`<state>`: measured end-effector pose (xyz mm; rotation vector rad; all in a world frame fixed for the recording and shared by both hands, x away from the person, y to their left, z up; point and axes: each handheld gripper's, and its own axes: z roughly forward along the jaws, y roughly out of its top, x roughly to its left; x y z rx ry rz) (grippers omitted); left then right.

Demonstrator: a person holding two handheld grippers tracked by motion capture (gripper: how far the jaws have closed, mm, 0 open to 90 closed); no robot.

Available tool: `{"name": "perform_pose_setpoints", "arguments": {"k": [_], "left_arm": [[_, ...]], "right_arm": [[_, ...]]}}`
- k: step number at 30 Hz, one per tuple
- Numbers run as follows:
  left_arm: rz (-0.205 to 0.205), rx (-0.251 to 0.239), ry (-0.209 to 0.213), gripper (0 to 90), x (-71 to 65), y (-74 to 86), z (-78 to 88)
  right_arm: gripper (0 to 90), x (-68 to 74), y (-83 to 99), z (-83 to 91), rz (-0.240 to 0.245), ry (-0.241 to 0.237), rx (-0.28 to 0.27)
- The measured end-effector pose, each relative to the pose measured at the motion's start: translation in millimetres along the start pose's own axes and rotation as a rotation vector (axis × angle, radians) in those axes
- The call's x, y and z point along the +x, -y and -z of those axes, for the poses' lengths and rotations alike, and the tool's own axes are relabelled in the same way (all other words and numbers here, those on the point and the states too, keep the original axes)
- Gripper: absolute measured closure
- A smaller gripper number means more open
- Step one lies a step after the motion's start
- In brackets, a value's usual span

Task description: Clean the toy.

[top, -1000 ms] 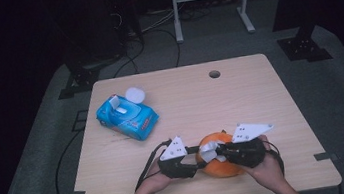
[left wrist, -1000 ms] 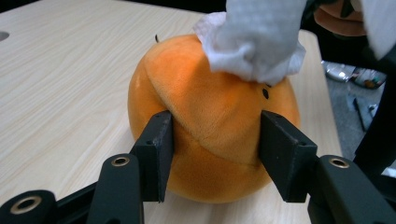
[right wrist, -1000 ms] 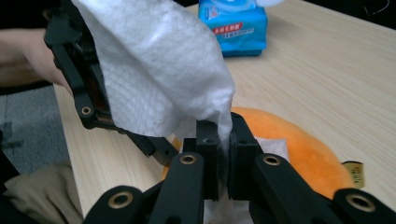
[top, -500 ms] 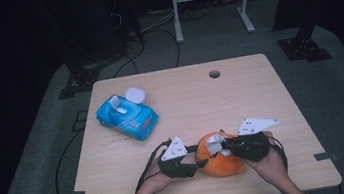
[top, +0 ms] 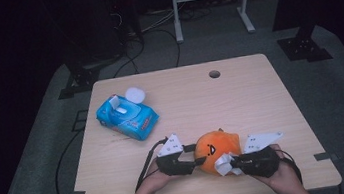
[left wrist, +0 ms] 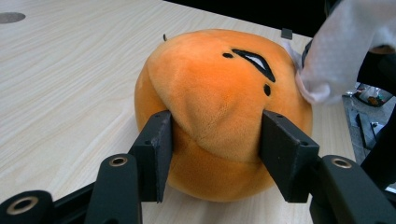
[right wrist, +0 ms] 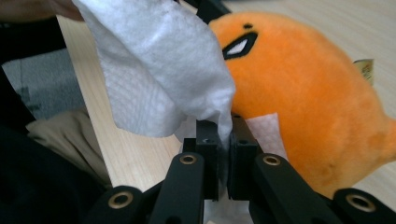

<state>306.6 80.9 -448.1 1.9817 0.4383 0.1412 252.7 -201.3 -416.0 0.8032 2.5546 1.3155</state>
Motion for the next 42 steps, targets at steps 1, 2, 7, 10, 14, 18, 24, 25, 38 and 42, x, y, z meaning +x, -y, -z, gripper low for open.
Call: {"name": "perform_pose_setpoints", "arguments": {"k": [1, 2, 7, 10, 14, 18, 24, 25, 38, 42], "left_arm": [[0.006, -0.002, 0.002, 45.2, 0.8, 0.5, 0.1], [0.005, 0.002, 0.001, 45.2, 1.6, 1.0, 0.6], [0.012, 0.002, 0.009, 44.7, 3.8, 3.0, 1.6], [0.018, 0.003, 0.009, 38.9, 4.6, -0.1, 4.6], [0.037, -0.051, 0.035, 31.7, 2.5, -7.7, 9.4], [0.029, -0.043, 0.043, 36.5, -1.8, -7.4, 4.6], [0.029, -0.041, 0.054, 39.6, -0.7, -4.0, 4.6], [0.029, -0.041, 0.054, 39.7, -0.7, -4.0, 4.6], [-0.016, -0.022, 0.067, 41.2, -9.6, -5.8, 1.7], [-0.014, -0.022, 0.069, 41.0, -9.6, -5.4, 2.0]], "right_arm": [[84.9, -1.1, -2.6, 1.3, -0.003, 0.006, -0.014], [84.8, -2.9, -6.3, 2.3, -0.001, 0.016, -0.026], [84.8, -22.8, -26.6, 3.3, -0.028, 0.043, -0.077], [84.9, -28.6, -27.0, -8.0, -0.038, 0.032, -0.043], [84.9, -17.0, -19.8, -16.8, -0.019, -0.040, -0.002], [84.9, -4.7, -21.8, -18.2, 0.028, -0.060, 0.021], [85.0, -9.3, -33.6, -7.2, 0.015, 0.006, -0.063], [85.0, -10.6, -35.4, -6.1, 0.013, 0.013, -0.068], [84.8, -33.1, -15.3, 16.8, -0.057, 0.120, -0.029], [84.3, -27.8, -31.3, 8.8, -0.033, 0.098, -0.061]]}}
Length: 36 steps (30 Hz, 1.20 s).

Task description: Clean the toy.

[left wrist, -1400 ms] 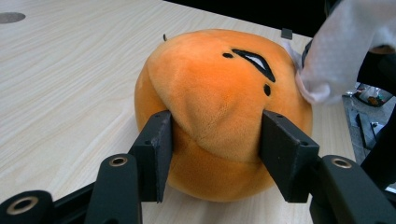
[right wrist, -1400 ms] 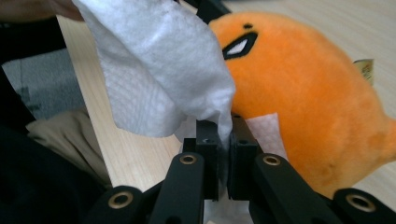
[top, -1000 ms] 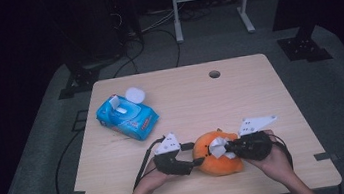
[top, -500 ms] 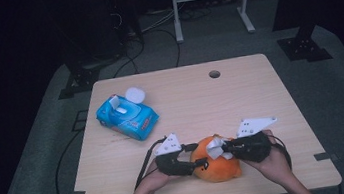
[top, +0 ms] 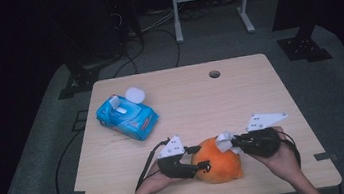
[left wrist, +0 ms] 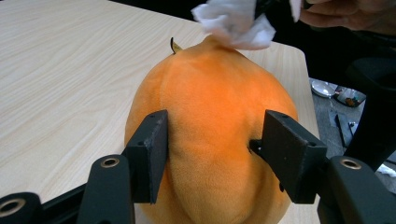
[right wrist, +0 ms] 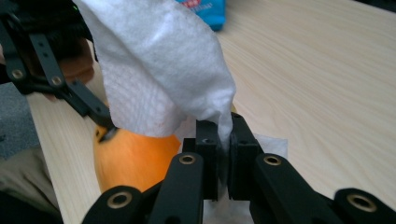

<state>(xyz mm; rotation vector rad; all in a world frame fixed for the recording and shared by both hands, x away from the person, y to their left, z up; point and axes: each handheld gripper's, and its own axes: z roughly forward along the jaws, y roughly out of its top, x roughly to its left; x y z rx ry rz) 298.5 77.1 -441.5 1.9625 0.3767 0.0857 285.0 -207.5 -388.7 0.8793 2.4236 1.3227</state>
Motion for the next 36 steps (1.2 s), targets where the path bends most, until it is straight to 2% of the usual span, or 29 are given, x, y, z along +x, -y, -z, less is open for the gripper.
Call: {"name": "perform_pose_setpoints", "arguments": {"k": [1, 2, 3, 4, 5, 8, 9, 10, 11, 12, 13, 15, 16, 17, 18, 19, 20, 22, 23, 24, 27, 28, 29, 31, 32, 34, 36], "left_arm": [[0.001, -0.001, 0.000, 41.0, 0.0, 0.0, 0.5], [0.001, 0.007, 0.001, 37.5, 0.7, -1.2, 2.1], [0.001, 0.007, 0.001, 33.7, 0.7, -1.2, 2.1], [0.016, 0.011, -0.003, 29.8, 3.3, -3.0, 4.3], [0.032, 0.009, -0.007, 26.8, 4.9, -3.3, 5.0], [0.075, 0.011, 0.008, 19.7, 8.5, -2.4, 4.0], [0.075, 0.011, 0.008, 17.9, 8.5, -2.4, 4.0], [0.094, 0.024, 0.056, 16.4, 8.3, -0.3, 0.1], [0.094, 0.024, 0.056, 14.6, 8.3, -0.3, 0.1], [0.088, 0.053, 0.077, 12.6, 6.0, 2.8, -5.1], [0.087, 0.055, 0.088, 12.1, 5.1, 4.5, -7.6], [0.079, 0.048, 0.086, 15.2, 3.6, 5.4, -9.6], [0.053, 0.045, 0.068, 23.3, 3.0, 3.8, -8.4], [0.053, 0.045, 0.068, 32.8, 3.0, 3.8, -8.4], [0.012, 0.015, 0.033, 40.5, 1.2, -2.0, -4.0], [0.012, 0.015, 0.033, 44.7, 1.2, -2.0, -4.0], [-0.033, -0.024, -0.012, 47.0, -0.3, -9.6, 0.8], [-0.082, -0.060, -0.070, 47.5, -2.0, -16.2, 3.9], [-0.082, -0.060, -0.070, 47.3, -2.0, -16.2, 3.9], [-0.102, -0.081, -0.080, 46.8, -1.1, -16.6, 4.2], [-0.133, -0.023, -0.072, 44.8, 1.7, -9.4, 2.9], [-0.127, -0.019, -0.069, 44.2, 3.4, -5.3, 3.8], [-0.111, -0.015, -0.058, 44.2, 5.9, -2.6, 6.2], [-0.113, -0.006, -0.059, 44.2, 7.6, -0.5, 8.8], [-0.106, 0.002, -0.057, 44.1, 9.0, 1.7, 11.3], [-0.089, 0.003, -0.033, 43.7, 12.2, 6.4, 14.3], [-0.089, 0.002, -0.026, 43.4, 11.4, 6.6, 13.4]], "right_arm": [[84.3, 0.0, 0.0, 0.0, 0.000, 0.000, 0.000], [84.5, 0.5, -5.2, -11.0, 0.004, -0.024, 0.006], [84.5, 0.5, -5.2, -11.0, 0.004, -0.024, 0.006], [84.8, 1.9, -1.8, -21.7, -0.002, -0.045, 0.030], [84.9, 4.3, 1.3, -25.2, 0.003, -0.055, 0.042], [85.1, 16.4, 6.2, -24.5, 0.026, -0.090, 0.045], [85.1, 16.4, 6.2, -24.5, 0.026, -0.090, 0.045], [85.1, 25.2, 7.2, -20.6, 0.051, -0.097, 0.050], [85.2, 28.5, 9.0, -19.6, 0.058, -0.107, 0.052], [85.2, 30.3, 10.8, -19.1, 0.056, -0.118, 0.054], [85.2, 31.9, 14.1, -18.7, 0.051, -0.134, 0.051], [85.1, 31.3, 16.3, -16.3, 0.042, -0.130, 0.045], [85.1, 30.3, 15.3, -14.7, 0.044, -0.116, 0.038], [85.1, 30.3, 15.3, -14.7, 0.044, -0.116, 0.038], [85.2, 27.3, 9.9, -10.2, 0.049, -0.094, 0.019], [85.2, 27.3, 9.9, -10.2, 0.049, -0.094, 0.019], [85.2, 25.7, 1.3, -3.4, 0.053, -0.073, -0.021], [85.2, 25.2, -9.0, 2.2, 0.065, -0.045, -0.076], [85.2, 25.2, -9.0, 2.2, 0.065, -0.045, -0.076], [85.2, 25.7, -18.8, 0.7, 0.066, -0.052, -0.112], [84.9, 27.7, -25.3, -12.9, 0.085, -0.046, -0.092], [84.9, 26.0, -24.3, -18.6, 0.103, -0.031, -0.071], [84.9, 23.1, -21.5, -23.1, 0.099, -0.030, -0.056], [84.9, 18.9, -17.9, -25.0, 0.081, -0.041, -0.052], [84.9, 11.5, -10.3, -21.2, 0.048, -0.043, -0.051], [84.9, 6.4, -4.7, -15.7, 0.039, -0.023, -0.039], [84.9, 0.0, 3.2, -8.7, 0.001, -0.026, -0.043]]}}
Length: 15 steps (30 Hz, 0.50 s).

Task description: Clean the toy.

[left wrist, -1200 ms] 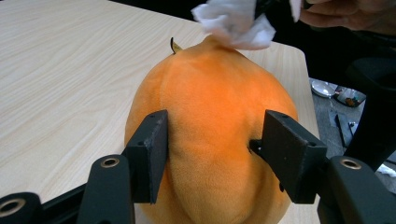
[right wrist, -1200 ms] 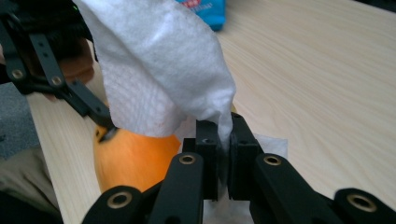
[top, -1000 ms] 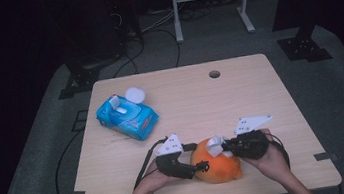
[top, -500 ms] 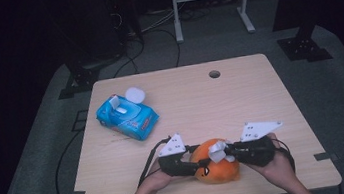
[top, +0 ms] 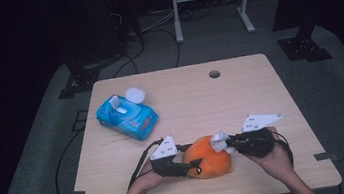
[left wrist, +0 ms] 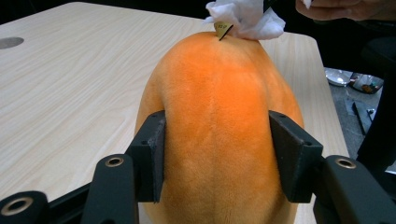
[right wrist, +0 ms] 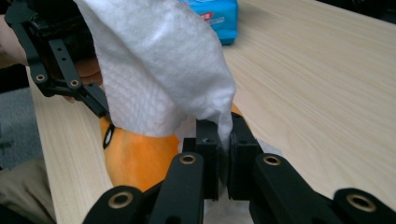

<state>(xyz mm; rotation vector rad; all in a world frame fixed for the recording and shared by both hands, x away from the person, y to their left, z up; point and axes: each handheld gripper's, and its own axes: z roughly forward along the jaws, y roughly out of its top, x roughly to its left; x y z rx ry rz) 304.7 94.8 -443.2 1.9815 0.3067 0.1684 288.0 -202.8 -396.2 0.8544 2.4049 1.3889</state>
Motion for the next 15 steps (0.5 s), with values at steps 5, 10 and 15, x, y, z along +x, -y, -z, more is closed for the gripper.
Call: {"name": "perform_pose_setpoints", "arguments": {"k": [5, 10, 15], "left_arm": [[-0.004, 0.006, 0.004, 41.0, -1.5, -1.2, 0.0], [0.073, -0.012, 0.029, 20.8, 5.6, -1.3, 1.6], [0.078, -0.001, 0.027, 30.8, 4.4, -1.3, -2.1]], "right_arm": [[85.1, -1.3, 3.0, 3.1, -0.010, -0.003, 0.003], [85.1, 9.4, 5.7, -7.0, 0.011, -0.074, 0.050], [84.9, 14.3, 2.4, -8.2, 0.030, -0.057, 0.051]]}}
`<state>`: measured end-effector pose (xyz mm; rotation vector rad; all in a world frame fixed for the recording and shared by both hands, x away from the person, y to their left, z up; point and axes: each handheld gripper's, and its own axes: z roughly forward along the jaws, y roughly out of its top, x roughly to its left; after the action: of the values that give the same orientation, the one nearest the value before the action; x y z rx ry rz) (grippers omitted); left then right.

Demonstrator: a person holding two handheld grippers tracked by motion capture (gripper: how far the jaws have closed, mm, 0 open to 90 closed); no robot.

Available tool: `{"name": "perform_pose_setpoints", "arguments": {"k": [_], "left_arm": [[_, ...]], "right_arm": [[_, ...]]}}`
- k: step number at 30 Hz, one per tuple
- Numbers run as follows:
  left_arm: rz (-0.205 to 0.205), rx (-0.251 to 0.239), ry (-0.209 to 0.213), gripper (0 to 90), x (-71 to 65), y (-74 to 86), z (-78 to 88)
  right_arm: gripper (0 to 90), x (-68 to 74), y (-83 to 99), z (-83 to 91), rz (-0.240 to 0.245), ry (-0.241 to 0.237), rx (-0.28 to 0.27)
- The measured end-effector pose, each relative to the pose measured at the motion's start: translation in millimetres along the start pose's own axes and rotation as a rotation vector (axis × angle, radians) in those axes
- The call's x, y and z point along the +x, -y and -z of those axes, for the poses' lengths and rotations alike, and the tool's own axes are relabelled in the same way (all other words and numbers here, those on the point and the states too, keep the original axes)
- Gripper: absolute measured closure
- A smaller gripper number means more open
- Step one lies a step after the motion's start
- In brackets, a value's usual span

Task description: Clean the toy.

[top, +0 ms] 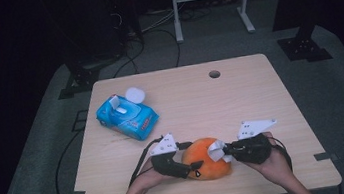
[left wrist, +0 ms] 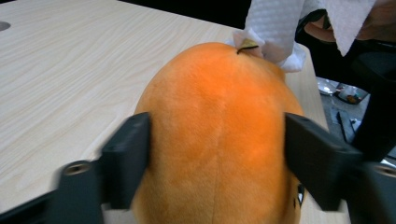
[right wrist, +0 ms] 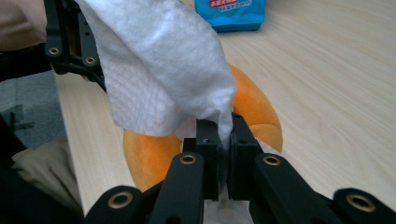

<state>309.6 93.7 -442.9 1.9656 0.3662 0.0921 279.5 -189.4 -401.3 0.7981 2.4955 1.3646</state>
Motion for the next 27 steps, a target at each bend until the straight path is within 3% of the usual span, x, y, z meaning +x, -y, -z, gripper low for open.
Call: {"name": "perform_pose_setpoints", "arguments": {"k": [1, 2, 3, 7, 10, 11, 14, 16, 19, 21, 27], "left_arm": [[-0.015, -0.018, -0.036, 37.6, -1.5, -1.0, 0.0], [-0.015, -0.018, -0.036, 44.1, -1.5, -1.0, 0.0], [-0.021, -0.054, -0.071, 48.0, -3.3, -4.2, 0.5], [-0.076, -0.110, -0.111, 51.0, -5.8, -10.5, 0.7], [-0.080, -0.107, -0.104, 49.2, -5.0, -7.9, -1.5], [-0.088, -0.083, -0.093, 47.4, -4.6, -3.4, -2.9], [-0.074, -0.069, -0.075, 42.7, -2.2, -2.1, 0.0], [-0.066, -0.060, -0.055, 42.1, -1.1, 0.6, 3.2], [-0.060, -0.049, -0.042, 41.3, 0.0, 3.8, 6.3], [-0.059, -0.047, -0.036, 40.8, 0.1, 4.4, 6.3], [-0.057, -0.028, -0.031, 38.8, 3.5, 8.4, 9.8]], "right_arm": [[84.9, -0.7, -0.9, 0.7, 0.002, 0.010, -0.003], [84.9, -0.7, -0.9, 0.7, 0.002, 0.010, -0.003], [84.9, -3.1, -3.9, 4.4, 0.003, 0.037, -0.021], [85.0, -9.8, -13.5, 14.4, -0.002, 0.077, -0.074], [84.9, -14.0, -17.5, 12.7, -0.023, 0.066, -0.097], [84.8, -15.3, -16.9, 9.5, -0.028, 0.059, -0.091], [84.8, -19.3, -9.7, 2.2, -0.041, 0.053, -0.063], [84.8, -22.2, -6.4, 3.0, -0.054, 0.046, -0.060], [84.9, -27.7, 2.1, 11.5, -0.082, 0.088, -0.047], [84.8, -24.3, 3.3, 14.7, -0.090, 0.079, -0.067], [84.8, -9.5, -5.1, 10.0, -0.033, 0.054, -0.083]]}}
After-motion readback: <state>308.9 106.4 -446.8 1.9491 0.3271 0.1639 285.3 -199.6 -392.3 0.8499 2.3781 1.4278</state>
